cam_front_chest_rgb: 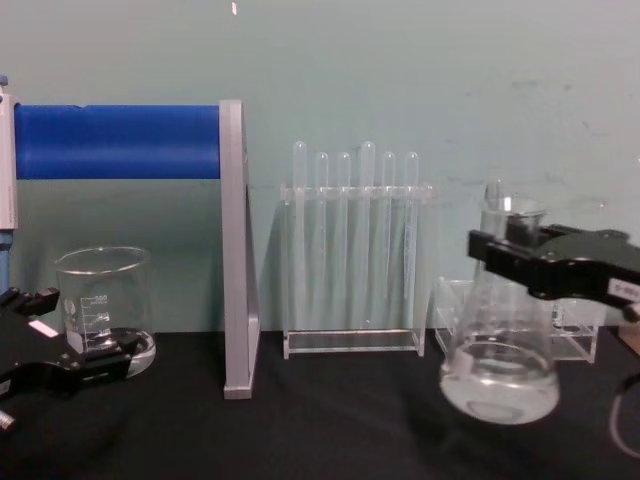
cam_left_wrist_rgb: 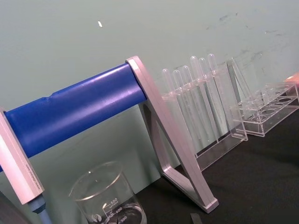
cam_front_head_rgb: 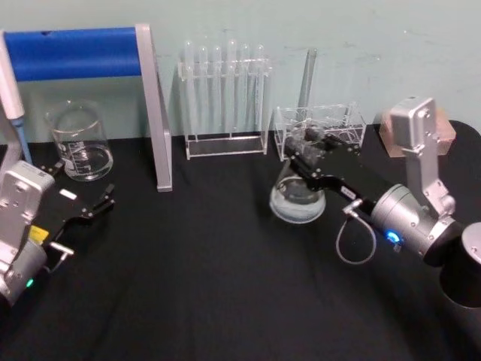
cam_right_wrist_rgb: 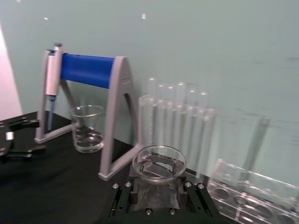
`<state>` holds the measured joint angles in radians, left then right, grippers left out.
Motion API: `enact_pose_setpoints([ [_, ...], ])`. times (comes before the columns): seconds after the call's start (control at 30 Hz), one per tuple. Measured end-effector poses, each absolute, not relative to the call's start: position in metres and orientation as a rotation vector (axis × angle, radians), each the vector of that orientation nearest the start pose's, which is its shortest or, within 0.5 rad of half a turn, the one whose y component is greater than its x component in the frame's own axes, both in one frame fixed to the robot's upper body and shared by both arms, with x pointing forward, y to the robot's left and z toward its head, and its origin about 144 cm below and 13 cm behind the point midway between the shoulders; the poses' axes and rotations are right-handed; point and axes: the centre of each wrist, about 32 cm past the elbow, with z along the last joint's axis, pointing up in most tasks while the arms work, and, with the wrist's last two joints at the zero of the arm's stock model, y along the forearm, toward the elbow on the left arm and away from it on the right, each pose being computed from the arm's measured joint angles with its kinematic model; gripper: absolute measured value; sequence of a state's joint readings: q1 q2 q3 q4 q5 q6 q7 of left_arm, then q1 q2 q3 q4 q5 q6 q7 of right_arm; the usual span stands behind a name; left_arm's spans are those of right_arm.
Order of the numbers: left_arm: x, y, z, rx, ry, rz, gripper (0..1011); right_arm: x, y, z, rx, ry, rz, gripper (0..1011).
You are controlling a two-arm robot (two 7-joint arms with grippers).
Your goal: Grasp the erlenmeyer flask with one hand, shake it three times, then place it back.
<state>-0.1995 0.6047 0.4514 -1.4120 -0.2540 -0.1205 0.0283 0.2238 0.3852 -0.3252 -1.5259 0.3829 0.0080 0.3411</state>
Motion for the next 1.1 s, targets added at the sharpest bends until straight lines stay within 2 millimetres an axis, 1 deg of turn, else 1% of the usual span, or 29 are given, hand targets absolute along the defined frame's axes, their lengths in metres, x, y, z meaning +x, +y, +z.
enact_pose_setpoints([
  [0.3,0.489,0.310,1.140,0.305,-0.285,1.248,1001,0.506,-0.262,1.188,-0.006,-0.069,-1.010,453],
  [0.53,0.489,0.310,1.140,0.304,-0.285,1.248,1001,0.505,-0.263,1.187,-0.004,-0.066,-1.018,453],
  [0.77,0.489,0.310,1.140,0.304,-0.285,1.248,1001,0.504,-0.253,1.186,-0.005,-0.057,-0.973,453],
  [1.1,0.489,0.310,1.140,0.304,-0.285,1.248,1001,0.501,-0.222,1.184,-0.004,-0.045,-0.826,453],
])
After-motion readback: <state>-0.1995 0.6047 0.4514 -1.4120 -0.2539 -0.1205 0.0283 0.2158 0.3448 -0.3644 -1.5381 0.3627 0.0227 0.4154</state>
